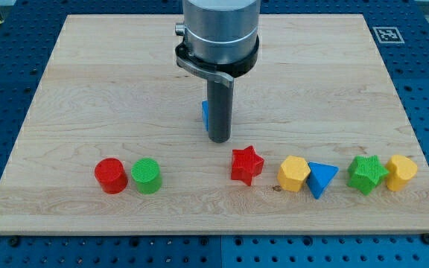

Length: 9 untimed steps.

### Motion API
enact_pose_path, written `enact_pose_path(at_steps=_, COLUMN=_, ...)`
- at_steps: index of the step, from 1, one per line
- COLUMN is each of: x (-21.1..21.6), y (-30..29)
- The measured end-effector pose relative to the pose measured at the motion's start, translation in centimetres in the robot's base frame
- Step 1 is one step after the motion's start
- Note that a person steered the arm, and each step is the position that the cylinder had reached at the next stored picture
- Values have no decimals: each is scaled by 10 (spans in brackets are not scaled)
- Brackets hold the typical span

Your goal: Move the hexagon slightly up

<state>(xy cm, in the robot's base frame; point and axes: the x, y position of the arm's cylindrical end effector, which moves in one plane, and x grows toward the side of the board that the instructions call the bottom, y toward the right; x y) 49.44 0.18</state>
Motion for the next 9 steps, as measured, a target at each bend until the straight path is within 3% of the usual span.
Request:
enact_pose_path(at_steps=2, x=87, y=9)
enact_pose_path(at_steps=4, x=122, y=88)
enact_pose_path(at_steps=7, x=70, y=88)
enact_pose_path(at_steps=9, x=58, y=102)
